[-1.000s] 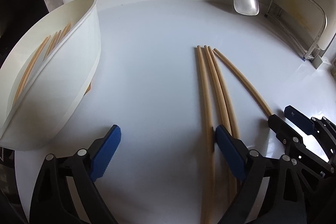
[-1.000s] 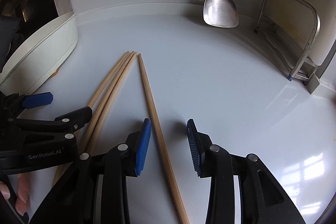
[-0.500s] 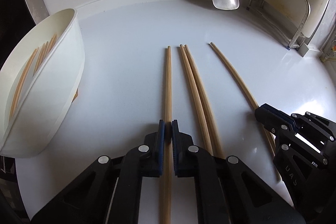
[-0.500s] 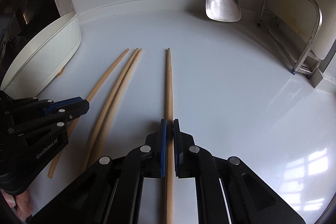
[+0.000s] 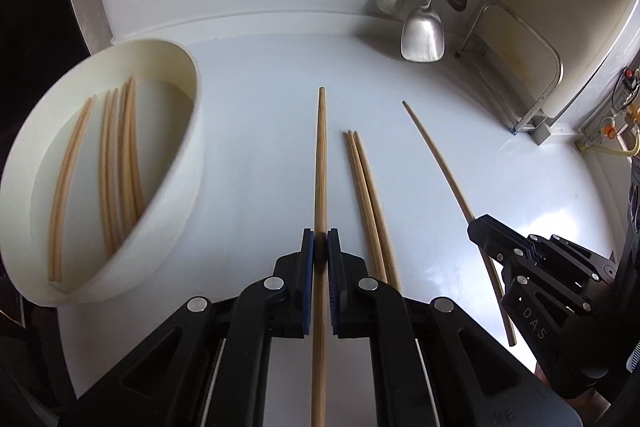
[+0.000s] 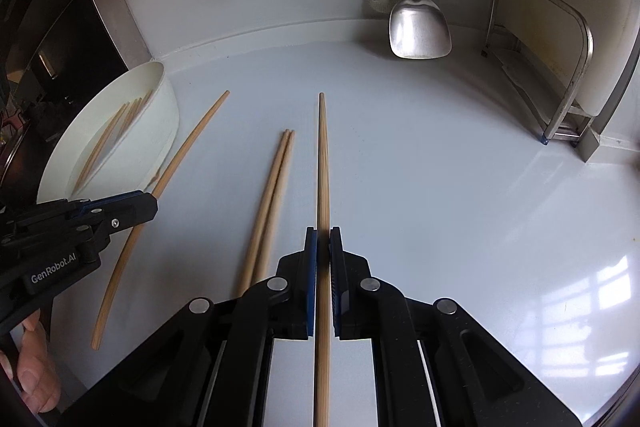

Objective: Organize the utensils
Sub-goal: 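Carry both held chopsticks over the white basin with both tools, then open the left tool over the basin while the right tool opens too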

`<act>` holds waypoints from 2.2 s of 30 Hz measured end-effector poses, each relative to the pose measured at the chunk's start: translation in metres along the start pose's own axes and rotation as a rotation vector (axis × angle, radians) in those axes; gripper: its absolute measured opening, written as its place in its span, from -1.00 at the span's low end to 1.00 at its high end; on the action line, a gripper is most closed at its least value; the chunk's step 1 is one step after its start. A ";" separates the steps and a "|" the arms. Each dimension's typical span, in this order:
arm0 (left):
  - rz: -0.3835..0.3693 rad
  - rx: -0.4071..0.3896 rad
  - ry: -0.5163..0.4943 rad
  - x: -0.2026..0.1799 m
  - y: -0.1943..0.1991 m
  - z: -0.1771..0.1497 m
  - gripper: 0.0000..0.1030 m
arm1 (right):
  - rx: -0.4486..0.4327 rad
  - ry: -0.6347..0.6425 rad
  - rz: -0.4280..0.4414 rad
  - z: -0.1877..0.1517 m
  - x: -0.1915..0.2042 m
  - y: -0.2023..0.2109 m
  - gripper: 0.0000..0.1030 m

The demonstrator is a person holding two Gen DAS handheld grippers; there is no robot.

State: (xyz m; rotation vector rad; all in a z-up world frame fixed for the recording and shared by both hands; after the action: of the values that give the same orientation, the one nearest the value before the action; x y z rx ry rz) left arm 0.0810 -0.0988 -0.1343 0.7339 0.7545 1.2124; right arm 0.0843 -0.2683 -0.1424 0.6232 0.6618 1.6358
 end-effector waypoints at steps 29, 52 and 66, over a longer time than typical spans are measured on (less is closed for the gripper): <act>0.140 -0.010 0.205 0.272 0.026 0.044 -0.86 | 0.094 0.135 0.192 0.097 0.275 -0.081 -0.88; 0.098 0.052 0.207 0.279 -0.013 0.048 -0.52 | 0.195 0.091 0.117 0.096 0.273 -0.139 -0.70; 0.143 -0.034 0.234 0.278 0.045 0.034 0.61 | 0.110 0.073 0.120 0.082 0.256 -0.079 -0.24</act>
State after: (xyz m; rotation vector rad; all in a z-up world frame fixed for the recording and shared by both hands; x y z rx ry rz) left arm 0.1357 0.1780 -0.1090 0.6330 0.8827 1.4551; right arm 0.1582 0.0022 -0.1322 0.6971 0.7843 1.7491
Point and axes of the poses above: each gripper's, at about its wrist camera, not at the fingertips, and y roughly against the way its jaws point, x to its left, z to its top, the point moved 6 cm from there along -y, roughly the way its jaws point, and after that the axes turned 3 degrees about -x, right-handed, at the moved point
